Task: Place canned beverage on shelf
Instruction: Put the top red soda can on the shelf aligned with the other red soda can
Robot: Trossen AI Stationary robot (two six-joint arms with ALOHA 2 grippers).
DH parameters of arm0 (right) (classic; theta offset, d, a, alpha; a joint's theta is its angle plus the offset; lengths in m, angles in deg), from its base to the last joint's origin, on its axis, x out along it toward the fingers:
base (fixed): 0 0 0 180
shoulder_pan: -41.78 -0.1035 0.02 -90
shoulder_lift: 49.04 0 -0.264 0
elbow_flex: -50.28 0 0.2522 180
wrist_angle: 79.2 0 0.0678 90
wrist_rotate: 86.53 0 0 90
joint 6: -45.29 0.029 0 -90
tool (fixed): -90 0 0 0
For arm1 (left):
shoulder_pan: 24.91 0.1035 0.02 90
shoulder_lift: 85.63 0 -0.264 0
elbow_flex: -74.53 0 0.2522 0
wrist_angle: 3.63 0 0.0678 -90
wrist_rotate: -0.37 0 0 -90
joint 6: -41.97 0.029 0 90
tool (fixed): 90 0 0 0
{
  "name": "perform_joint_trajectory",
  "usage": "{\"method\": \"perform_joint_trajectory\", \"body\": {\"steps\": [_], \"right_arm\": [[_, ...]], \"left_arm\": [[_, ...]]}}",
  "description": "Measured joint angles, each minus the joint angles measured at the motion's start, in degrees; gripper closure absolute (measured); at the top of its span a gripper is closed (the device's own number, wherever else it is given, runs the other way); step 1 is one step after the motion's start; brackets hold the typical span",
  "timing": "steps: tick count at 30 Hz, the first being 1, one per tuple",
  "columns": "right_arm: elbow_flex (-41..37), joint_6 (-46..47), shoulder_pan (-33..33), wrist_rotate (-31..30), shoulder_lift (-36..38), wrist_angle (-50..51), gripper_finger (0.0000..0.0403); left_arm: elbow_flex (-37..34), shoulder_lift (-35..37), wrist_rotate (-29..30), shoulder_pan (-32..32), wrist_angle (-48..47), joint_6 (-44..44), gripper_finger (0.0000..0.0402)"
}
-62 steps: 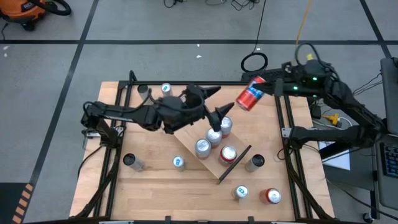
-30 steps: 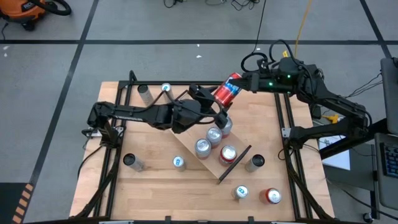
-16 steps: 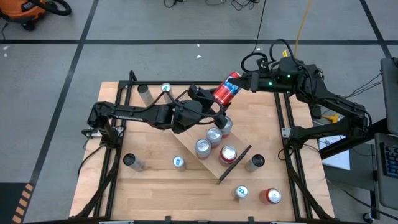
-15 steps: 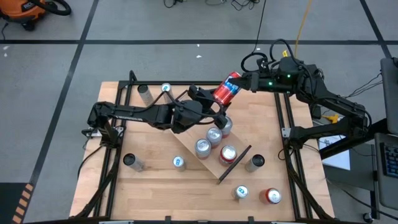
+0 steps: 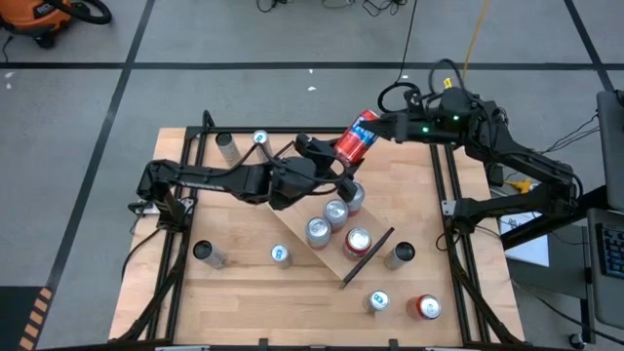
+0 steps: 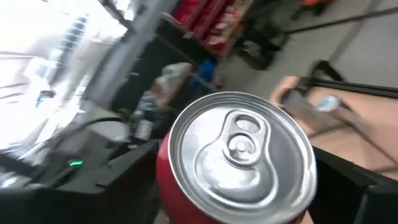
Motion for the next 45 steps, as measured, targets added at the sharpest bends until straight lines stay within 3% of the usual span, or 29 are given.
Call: {"method": "perform_joint_trajectory", "body": {"steps": [8,18,26,40,45], "right_arm": [[0.0,-1.1,0.0,4.3,2.3,-6.5,0.0014],[0.0,-5.9,0.0,4.4,3.0,-12.1,0.0010],[0.0,-6.6,0.0,2.7,2.9,-11.0,0.0010],[0.0,-6.7,0.0,1.0,2.8,-7.6,0.0126],[0.0,-7.0,0.0,1.5,2.9,-6.3,0.0137]], "left_arm": [[0.0,-0.1,-0.6,-1.5,11.8,0.0,0.0099],[0.0,-2.0,0.3,-1.8,23.3,-1.4,0.0100],[0.0,-3.8,1.9,-1.7,24.7,-1.3,0.0100],[0.0,-4.2,2.7,-1.6,24.1,0.1,0.0100],[0.0,-4.1,2.8,-1.6,20.3,-1.4,0.0075]]}}
